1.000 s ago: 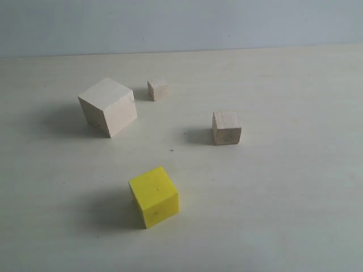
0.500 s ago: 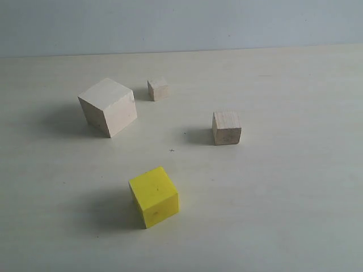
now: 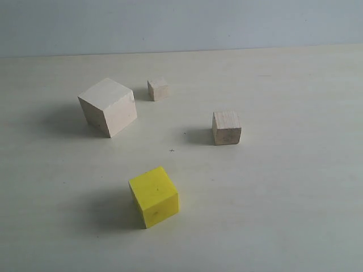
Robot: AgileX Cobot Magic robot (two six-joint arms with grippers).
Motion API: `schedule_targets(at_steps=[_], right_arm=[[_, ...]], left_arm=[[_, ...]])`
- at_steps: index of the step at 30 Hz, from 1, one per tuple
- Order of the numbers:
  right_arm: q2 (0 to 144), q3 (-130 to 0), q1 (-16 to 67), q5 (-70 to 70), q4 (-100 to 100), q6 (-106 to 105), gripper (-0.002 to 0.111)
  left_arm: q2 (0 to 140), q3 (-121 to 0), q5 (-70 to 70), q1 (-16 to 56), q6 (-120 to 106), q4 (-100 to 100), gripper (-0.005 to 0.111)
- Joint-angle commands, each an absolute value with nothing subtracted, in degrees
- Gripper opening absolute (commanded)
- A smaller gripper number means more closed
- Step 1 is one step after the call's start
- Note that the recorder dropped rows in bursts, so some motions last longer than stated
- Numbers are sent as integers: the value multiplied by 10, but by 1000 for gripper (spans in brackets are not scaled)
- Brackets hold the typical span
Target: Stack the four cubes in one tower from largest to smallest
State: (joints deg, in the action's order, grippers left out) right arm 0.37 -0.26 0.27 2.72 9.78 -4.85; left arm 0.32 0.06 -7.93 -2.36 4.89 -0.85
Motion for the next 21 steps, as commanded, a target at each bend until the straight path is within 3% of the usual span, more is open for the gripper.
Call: schedule_targets(at_steps=[1,6,13,21], right_arm=[[0,0,0,-64,95,-49,0],[0,0,0,-232,95,-15,0],[0,-70,0,-120,64,34,0],[46,-119,18,-92,51,131,0]], left_arm=[[0,0,-97,-21,62,-7,0],[2,-22,-58,-21,102,-7,0],[80,-124,4,-21,99,-6,0],[194,-260,65,5,73,-6,0]])
